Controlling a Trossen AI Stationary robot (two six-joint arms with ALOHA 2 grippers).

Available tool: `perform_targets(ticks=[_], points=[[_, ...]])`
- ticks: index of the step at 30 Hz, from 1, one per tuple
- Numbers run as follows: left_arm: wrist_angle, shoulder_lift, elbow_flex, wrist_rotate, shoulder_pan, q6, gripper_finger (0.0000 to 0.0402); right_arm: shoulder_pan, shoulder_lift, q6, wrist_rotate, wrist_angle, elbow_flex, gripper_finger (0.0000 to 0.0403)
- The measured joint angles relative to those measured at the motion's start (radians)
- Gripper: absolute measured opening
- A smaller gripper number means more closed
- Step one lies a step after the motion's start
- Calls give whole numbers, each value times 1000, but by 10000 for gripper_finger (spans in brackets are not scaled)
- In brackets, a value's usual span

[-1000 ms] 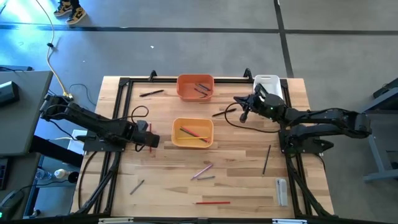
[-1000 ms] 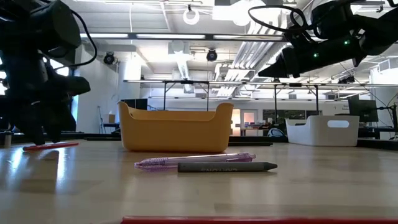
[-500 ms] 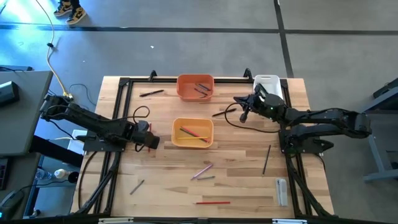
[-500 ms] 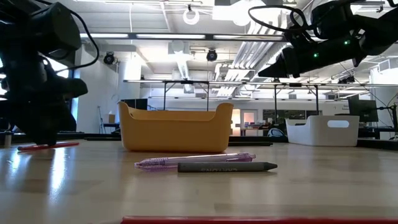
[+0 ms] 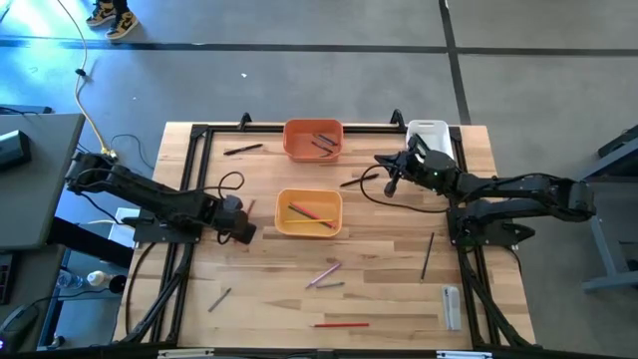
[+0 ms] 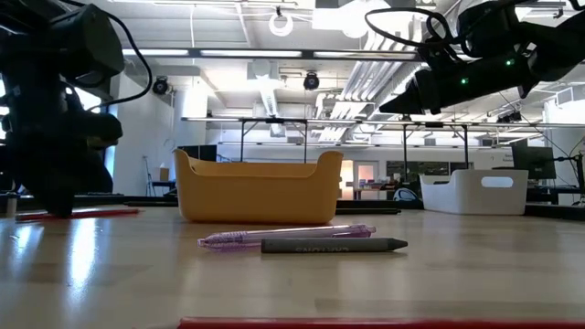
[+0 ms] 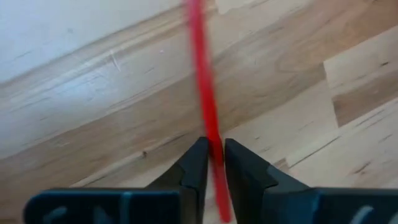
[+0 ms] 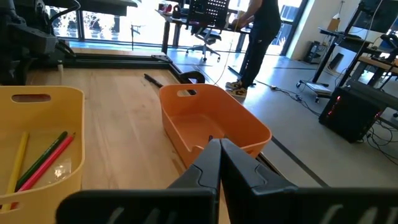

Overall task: Sort crayons/erasers/pens/pencils in bins
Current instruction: Put the top red pencil into the yellow bin

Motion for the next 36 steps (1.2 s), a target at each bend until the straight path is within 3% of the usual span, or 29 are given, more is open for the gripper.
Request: perform_targets(ticks=[13,25,36], points=[[-111,37,78,4,-3,150,10,0,0,0,0,0,0,0],[-157,35,165,-66,-1,188,6,0,0,0,0,-3,0,0],[-360,33,359,-191,-1,290,5,0,0,0,0,-4,0,0]])
